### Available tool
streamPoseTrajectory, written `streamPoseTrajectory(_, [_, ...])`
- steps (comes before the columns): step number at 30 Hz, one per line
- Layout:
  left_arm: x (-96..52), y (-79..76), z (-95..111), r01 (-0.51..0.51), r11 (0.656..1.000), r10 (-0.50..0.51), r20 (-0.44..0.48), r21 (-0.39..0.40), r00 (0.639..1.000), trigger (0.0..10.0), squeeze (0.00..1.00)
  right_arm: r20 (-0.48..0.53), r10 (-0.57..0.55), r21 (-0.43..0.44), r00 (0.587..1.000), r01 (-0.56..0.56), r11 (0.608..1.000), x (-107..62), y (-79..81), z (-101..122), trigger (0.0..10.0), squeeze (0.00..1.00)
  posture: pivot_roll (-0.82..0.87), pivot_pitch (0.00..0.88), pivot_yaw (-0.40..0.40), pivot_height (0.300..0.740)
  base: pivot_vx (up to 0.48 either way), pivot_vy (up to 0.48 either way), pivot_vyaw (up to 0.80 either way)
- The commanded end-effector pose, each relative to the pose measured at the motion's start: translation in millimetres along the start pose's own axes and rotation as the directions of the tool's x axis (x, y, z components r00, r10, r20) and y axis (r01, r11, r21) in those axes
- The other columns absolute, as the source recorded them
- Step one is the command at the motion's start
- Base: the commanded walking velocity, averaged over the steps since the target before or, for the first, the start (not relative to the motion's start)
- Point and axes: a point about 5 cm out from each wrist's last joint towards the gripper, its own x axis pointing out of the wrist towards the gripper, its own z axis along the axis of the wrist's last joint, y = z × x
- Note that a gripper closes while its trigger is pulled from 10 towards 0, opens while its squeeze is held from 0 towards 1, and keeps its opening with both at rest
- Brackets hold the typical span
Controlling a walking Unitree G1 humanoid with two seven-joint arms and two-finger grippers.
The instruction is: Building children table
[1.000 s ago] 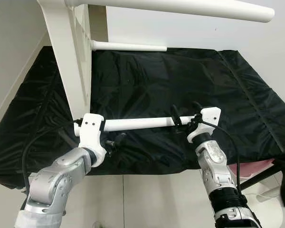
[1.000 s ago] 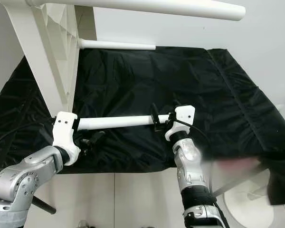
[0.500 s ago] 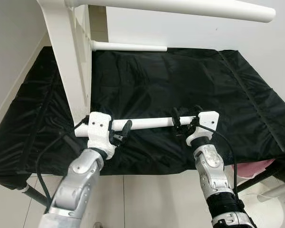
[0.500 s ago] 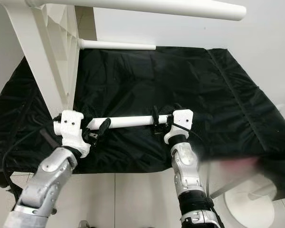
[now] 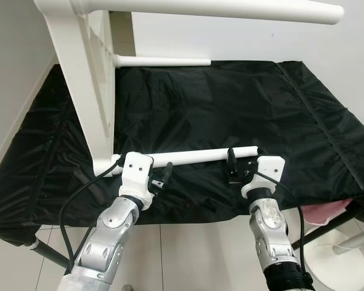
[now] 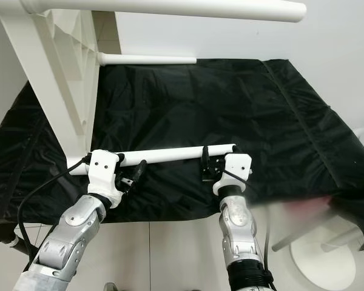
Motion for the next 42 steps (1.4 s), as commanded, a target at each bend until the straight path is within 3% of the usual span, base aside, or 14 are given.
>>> streamPoseTrajectory(1, [-2.4, 2.2, -9, -0.053, 0.999, 0.052, -0.041, -0.005, 0.998, 10.0, 0.00, 0.011, -0.008, -0.016, 1.000, 0.008, 1.000, -0.9, -3.5, 1, 10.0, 0.00, 0.01, 0.091, 0.003, 0.740, 0.000, 0.000, 0.00])
streamPoseTrajectory(16, [0.2, -0.9, -13, -0.060, 0.998, 0.059, -0.058, -0.024, 0.997, 10.0, 0.00, 0.080, -0.022, -0.105, 0.997, 0.030, 0.994, 15.7, -22.4, 20, 10.0, 0.00, 0.02, 0.075, -0.032, 0.740, 0.000, 0.000, 0.00])
streamPoseTrajectory(19, [4.6, 6.5, -16, -0.161, 0.980, 0.147, -0.120, -0.118, 0.982, 10.0, 0.00, 0.111, -0.072, -0.104, 0.991, 0.084, 0.991, 21.0, -29.3, 29, 10.0, 0.00, 0.02, 0.071, -0.032, 0.740, 0.000, 0.000, 0.00])
streamPoseTrajectory(22, [4.6, 6.5, -16, -0.161, 0.980, 0.147, -0.120, -0.118, 0.982, 10.0, 0.00, 0.111, -0.072, -0.104, 0.991, 0.084, 0.991, 21.0, -29.3, 29, 10.0, 0.00, 0.02, 0.071, -0.032, 0.740, 0.000, 0.000, 0.00])
streamPoseTrajectory(24, [4.9, 6.8, -12, -0.168, 0.961, 0.146, -0.116, -0.219, 0.983, 10.0, 0.00, 0.120, -0.083, -0.104, 0.989, 0.096, 0.990, 22.0, -31.7, 31, 10.0, 0.00, 0.02, 0.061, -0.029, 0.740, 0.000, 0.000, 0.00])
streamPoseTrajectory(28, [4.3, 5.8, -9, -0.151, 0.956, 0.132, -0.093, -0.251, 0.987, 10.0, 0.00, 0.121, -0.081, -0.105, 0.989, 0.094, 0.990, 21.8, -32.0, 31, 10.0, 0.00, 0.02, 0.061, -0.029, 0.740, 0.000, 0.000, 0.00])
streamPoseTrajectory(29, [2.7, 6.2, -8, -0.140, 0.954, 0.122, -0.083, -0.263, 0.989, 10.0, 1.00, 0.121, -0.065, -0.082, 0.990, 0.076, 0.994, 21.2, -29.7, 31, 10.0, 1.00, 0.02, 0.064, -0.031, 0.740, 0.000, 0.000, 0.00])
streamPoseTrajectory(33, [2.6, 7.2, -9, -0.148, 0.955, 0.129, -0.090, -0.256, 0.988, 10.0, 1.00, 0.123, -0.060, -0.079, 0.991, 0.070, 0.994, 21.1, -28.8, 31, 10.0, 1.00, 0.02, 0.064, -0.031, 0.740, 0.000, 0.000, 0.00])
streamPoseTrajectory(34, [2.3, 7.0, -9, -0.154, 0.955, 0.131, -0.102, -0.255, 0.986, 10.0, 0.69, 0.124, -0.055, -0.090, 0.991, 0.066, 0.994, 20.9, -27.8, 31, 10.0, 0.78, 0.03, 0.067, -0.030, 0.740, 0.000, 0.000, 0.00])
streamPoseTrajectory(36, [2.3, 7.0, -9, -0.154, 0.955, 0.131, -0.102, -0.255, 0.986, 10.0, 0.69, 0.124, -0.055, -0.090, 0.991, 0.066, 0.994, 20.9, -27.8, 31, 10.0, 0.78, 0.03, 0.067, -0.030, 0.740, 0.000, 0.000, 0.00])
streamPoseTrajectory(37, [1.4, 6.3, -9, -0.158, 0.954, 0.133, -0.115, -0.254, 0.984, 10.0, 0.00, 0.126, -0.054, -0.101, 0.991, 0.067, 0.993, 20.6, -27.7, 32, 10.0, 0.00, 0.03, 0.068, -0.029, 0.740, 0.000, 0.000, 0.00])
streamPoseTrajectory(42, [-4.7, 3.8, -4, -0.165, 0.950, 0.134, -0.132, -0.265, 0.982, 10.0, 0.00, 0.132, -0.065, -0.123, 0.989, 0.082, 0.989, 20.4, -31.7, 34, 10.0, 0.00, 0.03, 0.076, -0.027, 0.740, 0.000, 0.000, 0.00])
